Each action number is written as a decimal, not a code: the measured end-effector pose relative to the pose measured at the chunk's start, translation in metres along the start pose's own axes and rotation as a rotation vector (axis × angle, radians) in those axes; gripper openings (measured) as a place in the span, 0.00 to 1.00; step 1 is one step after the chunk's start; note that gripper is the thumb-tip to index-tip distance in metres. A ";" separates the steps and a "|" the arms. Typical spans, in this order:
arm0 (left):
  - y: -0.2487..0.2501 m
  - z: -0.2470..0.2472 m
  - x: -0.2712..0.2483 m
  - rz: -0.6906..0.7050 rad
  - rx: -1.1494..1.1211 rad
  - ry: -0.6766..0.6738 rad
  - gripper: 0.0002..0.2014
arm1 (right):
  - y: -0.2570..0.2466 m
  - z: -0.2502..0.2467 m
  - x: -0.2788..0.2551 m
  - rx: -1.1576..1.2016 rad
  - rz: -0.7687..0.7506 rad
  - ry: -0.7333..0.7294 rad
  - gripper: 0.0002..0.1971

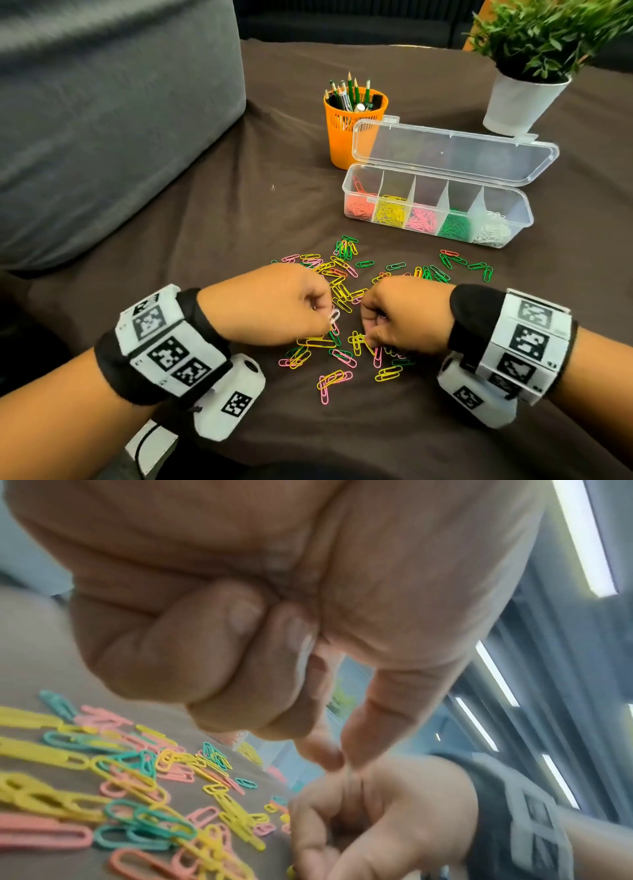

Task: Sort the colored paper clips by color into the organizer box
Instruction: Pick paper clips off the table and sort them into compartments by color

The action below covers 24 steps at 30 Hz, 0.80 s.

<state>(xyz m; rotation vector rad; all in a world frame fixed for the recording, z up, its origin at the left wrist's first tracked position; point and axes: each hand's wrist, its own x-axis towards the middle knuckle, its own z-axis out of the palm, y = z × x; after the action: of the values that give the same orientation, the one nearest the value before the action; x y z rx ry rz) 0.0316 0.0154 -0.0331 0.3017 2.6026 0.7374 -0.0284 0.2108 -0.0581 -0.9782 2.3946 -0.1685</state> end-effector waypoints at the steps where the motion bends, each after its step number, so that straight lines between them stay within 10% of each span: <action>1: -0.001 -0.003 0.000 -0.024 -0.175 -0.003 0.09 | 0.000 0.000 0.000 -0.006 0.002 -0.010 0.07; 6: -0.010 -0.008 -0.002 -0.160 -0.916 0.004 0.07 | -0.001 -0.001 -0.006 0.004 -0.027 0.005 0.04; 13: -0.030 -0.028 0.002 -0.151 -1.265 0.121 0.16 | -0.001 0.004 -0.004 0.061 -0.050 0.065 0.05; 24: -0.052 -0.059 -0.011 -0.171 -1.559 0.261 0.04 | -0.004 0.005 -0.005 -0.044 -0.057 0.086 0.04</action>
<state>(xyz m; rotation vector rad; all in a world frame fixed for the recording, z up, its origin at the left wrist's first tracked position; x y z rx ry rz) 0.0102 -0.0582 -0.0115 -0.5011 1.4572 2.4285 -0.0202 0.2115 -0.0594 -1.0808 2.4586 -0.1831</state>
